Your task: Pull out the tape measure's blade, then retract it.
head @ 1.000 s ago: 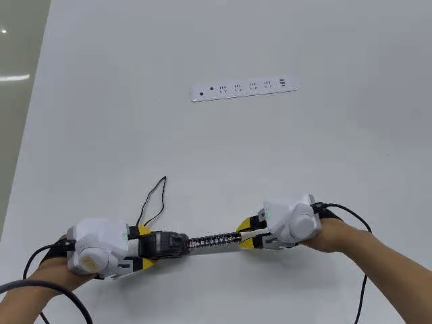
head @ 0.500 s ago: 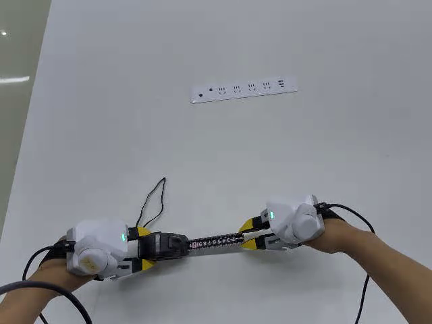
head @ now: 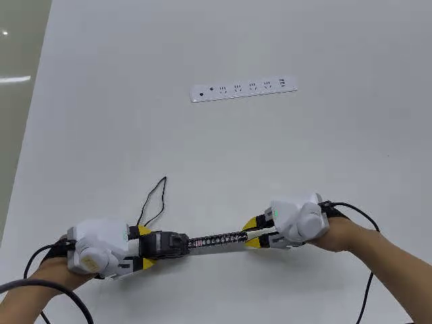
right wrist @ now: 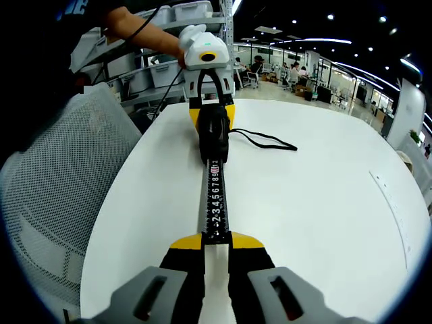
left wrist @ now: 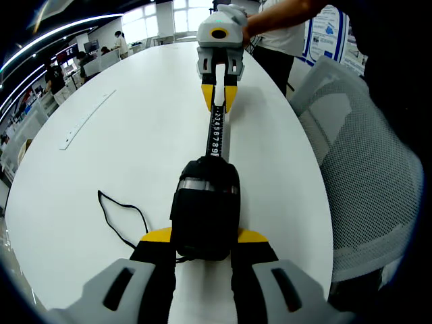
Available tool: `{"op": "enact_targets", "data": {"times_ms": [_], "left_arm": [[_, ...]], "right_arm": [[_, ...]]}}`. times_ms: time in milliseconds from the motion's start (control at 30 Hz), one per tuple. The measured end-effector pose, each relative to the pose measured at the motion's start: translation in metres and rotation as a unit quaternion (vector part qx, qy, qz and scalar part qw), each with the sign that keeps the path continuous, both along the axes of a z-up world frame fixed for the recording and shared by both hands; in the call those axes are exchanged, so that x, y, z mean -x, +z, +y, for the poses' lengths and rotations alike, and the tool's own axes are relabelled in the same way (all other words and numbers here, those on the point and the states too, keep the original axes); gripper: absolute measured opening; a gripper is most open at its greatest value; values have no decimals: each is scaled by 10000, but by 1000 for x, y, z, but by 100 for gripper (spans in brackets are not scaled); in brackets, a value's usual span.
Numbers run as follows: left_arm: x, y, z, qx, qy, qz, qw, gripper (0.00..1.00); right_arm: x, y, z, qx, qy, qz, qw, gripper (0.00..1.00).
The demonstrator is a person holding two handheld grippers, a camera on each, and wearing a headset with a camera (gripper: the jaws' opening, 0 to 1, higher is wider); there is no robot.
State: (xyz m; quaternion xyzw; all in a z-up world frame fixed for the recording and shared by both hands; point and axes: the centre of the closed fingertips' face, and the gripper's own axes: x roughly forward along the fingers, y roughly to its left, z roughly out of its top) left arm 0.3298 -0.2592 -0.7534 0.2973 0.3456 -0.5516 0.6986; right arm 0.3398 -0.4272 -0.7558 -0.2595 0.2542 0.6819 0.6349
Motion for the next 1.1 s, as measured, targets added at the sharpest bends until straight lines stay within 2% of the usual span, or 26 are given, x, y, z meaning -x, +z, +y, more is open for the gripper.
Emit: {"op": "enact_targets", "data": {"times_ms": [1100], "left_arm": [[0,0,0,-3,9,1,10000,27]], "right_arm": [[0,0,-8,30,0,48,10000,9]]}}
